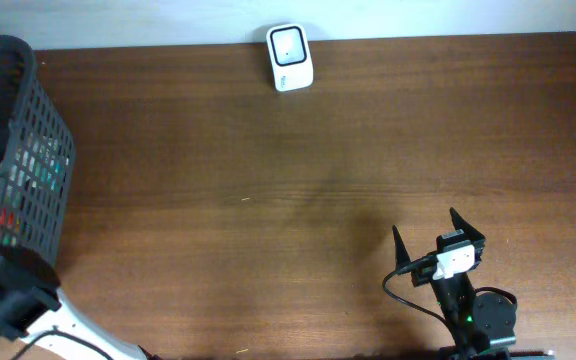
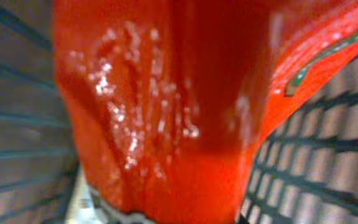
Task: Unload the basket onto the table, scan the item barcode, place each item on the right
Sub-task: 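Reach the left gripper into the basket and grasp the red-capped snack bag, then lift the snack bag out and lay it on the table centre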
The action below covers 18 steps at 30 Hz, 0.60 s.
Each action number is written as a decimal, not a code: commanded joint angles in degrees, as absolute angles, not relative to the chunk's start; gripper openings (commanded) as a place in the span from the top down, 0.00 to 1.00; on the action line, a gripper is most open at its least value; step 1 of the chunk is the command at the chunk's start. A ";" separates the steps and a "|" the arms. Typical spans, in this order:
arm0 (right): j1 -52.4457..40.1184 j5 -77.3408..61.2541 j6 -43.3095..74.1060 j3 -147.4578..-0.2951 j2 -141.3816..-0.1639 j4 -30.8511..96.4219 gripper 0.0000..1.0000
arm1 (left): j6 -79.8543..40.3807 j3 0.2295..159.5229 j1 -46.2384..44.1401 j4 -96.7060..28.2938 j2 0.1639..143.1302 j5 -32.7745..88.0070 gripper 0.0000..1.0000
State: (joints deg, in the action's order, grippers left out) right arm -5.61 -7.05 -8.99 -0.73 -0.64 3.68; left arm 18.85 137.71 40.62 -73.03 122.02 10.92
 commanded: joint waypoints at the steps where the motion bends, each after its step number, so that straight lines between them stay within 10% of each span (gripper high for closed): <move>1: -5.26 -7.51 -8.54 -0.32 -0.21 3.75 0.01 | 7.70 148.86 40.64 -70.52 109.97 11.99 1.00; 8: -5.26 -7.51 -8.54 -0.32 -0.21 3.75 0.01 | 0.93 153.12 25.78 -71.33 92.01 12.64 1.00; 18: -5.26 -7.51 -8.54 -0.32 -0.21 3.75 0.01 | 0.25 133.95 -5.89 -85.32 101.19 12.60 1.00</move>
State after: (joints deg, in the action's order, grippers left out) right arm -5.61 -7.18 -8.99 -0.73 -0.64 3.66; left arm 0.93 141.73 -0.75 -87.96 99.11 12.45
